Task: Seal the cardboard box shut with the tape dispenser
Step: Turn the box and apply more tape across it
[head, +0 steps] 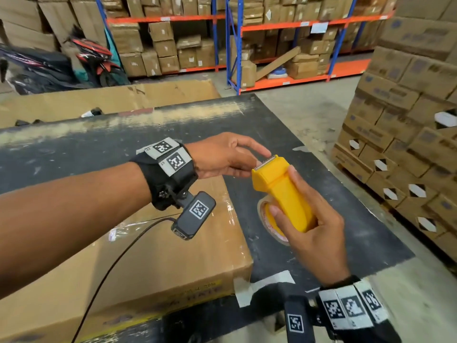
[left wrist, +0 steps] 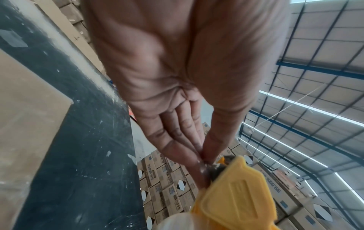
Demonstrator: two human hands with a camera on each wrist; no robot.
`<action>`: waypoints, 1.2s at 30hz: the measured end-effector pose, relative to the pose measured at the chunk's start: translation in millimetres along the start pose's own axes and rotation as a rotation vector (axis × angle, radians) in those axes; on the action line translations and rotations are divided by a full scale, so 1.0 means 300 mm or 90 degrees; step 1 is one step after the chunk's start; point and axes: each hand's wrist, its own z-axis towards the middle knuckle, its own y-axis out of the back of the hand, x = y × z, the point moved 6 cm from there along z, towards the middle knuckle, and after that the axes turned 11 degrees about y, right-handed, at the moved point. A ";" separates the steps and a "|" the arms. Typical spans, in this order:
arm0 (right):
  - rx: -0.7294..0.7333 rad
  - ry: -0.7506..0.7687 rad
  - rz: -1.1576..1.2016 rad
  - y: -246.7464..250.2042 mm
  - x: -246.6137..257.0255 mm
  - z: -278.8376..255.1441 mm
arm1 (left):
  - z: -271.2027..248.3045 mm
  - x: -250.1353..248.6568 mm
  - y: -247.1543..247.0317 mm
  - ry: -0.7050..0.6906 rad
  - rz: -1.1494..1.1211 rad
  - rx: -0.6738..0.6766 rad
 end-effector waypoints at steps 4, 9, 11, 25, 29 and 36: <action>-0.019 0.012 -0.029 -0.048 0.080 -0.024 | -0.034 0.028 0.036 0.029 -0.009 0.020; -0.041 -0.001 -0.083 -0.095 0.152 -0.044 | -0.059 0.059 0.065 0.033 -0.038 0.072; -0.026 -0.025 -0.113 -0.122 0.175 -0.046 | -0.066 0.061 0.092 0.018 0.008 0.070; 0.087 -0.219 -0.245 -0.221 0.360 -0.109 | 0.048 0.022 0.599 0.007 0.199 -0.183; 0.123 -0.260 -0.287 -0.274 0.317 -0.076 | 0.180 0.098 0.594 0.027 0.335 -0.209; 0.158 -0.311 -0.308 -0.332 0.234 -0.043 | 0.329 0.220 0.604 0.094 0.435 -0.228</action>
